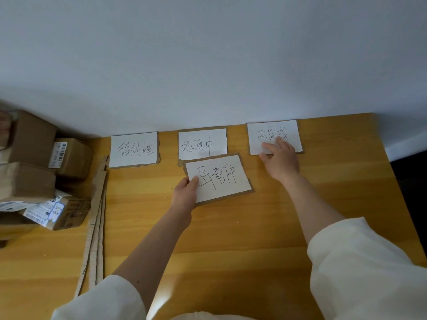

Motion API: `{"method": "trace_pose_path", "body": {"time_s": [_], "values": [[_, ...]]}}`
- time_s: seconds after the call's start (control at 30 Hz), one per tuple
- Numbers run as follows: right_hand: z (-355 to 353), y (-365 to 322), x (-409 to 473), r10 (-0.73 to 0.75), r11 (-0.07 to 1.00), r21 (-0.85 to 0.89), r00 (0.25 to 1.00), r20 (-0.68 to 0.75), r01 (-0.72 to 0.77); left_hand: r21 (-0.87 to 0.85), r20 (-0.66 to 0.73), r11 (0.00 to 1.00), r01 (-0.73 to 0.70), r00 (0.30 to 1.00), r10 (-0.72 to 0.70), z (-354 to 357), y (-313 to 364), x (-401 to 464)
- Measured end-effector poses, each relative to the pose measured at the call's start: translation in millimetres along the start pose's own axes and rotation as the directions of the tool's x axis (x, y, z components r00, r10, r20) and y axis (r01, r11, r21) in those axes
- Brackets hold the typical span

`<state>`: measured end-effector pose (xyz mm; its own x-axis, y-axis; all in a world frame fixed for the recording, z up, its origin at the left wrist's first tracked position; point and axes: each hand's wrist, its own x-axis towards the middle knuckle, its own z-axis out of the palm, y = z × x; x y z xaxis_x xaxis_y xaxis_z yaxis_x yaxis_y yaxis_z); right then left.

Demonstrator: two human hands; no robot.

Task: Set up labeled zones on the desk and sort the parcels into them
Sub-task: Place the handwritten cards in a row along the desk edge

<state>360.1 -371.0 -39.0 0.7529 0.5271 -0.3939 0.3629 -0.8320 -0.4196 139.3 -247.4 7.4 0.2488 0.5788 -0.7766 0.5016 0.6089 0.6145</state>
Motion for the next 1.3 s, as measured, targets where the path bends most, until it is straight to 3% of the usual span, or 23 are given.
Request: {"method": "trace_pose_path", "body": {"time_s": [0.43, 0.53, 0.63, 0.73, 0.8, 0.9, 0.97, 1.13, 1.3], "values": [[-7.3, -1.0, 5.9, -0.006, 1.0, 0.002, 1.0, 0.019, 0.006, -0.01, 0.016, 1.0, -0.004, 1.0, 0.004, 2.7, 1.9, 0.8], [-9.6, -1.7, -2.2, -0.028, 0.998, 0.052, 0.996, -0.086, 0.033, -0.018, 0.036, 1.0, -0.008, 0.999, 0.008, 3.1, 3.7, -2.0], [-14.5, -8.5, -22.6, -0.006, 0.961, 0.269, 0.98, -0.199, 0.06, -0.034, 0.055, 0.999, -0.007, 0.998, 0.009, 4.3, 5.0, -4.7], [-13.8, -13.2, -51.9, 0.107, 0.827, 0.56, 0.992, -0.069, -0.05, -0.063, 0.088, 0.998, -0.002, 0.996, 0.007, 7.9, 5.2, -7.8], [-9.1, -13.8, -72.5, 0.186, 0.642, 0.739, 0.976, 0.11, -0.206, -0.089, 0.114, 0.996, 0.002, 0.993, 0.008, 13.0, 4.8, -10.6], [-2.7, -12.5, -96.7, 0.223, 0.325, 0.862, 0.917, 0.33, -0.389, -0.12, 0.162, 0.993, 0.005, 0.987, 0.015, 26.9, 3.3, -15.9], [-0.6, -11.4, -106.7, 0.242, 0.204, 0.879, 0.893, 0.381, -0.43, -0.116, 0.201, 0.993, 0.0, 0.979, 0.024, 39.4, 2.1, -20.3], [-9.2, 0.0, -110.6, 0.331, 0.008, 0.927, 0.876, 0.351, -0.375, -0.068, 0.246, 0.997, -0.028, 0.968, 0.044, 70.8, 1.4, -27.2], [-27.5, 20.8, -101.3, 0.426, 0.002, 0.963, 0.871, 0.243, -0.269, 0.02, 0.291, 0.997, -0.072, 0.955, 0.063, 99.6, 7.3, -31.9]]}}
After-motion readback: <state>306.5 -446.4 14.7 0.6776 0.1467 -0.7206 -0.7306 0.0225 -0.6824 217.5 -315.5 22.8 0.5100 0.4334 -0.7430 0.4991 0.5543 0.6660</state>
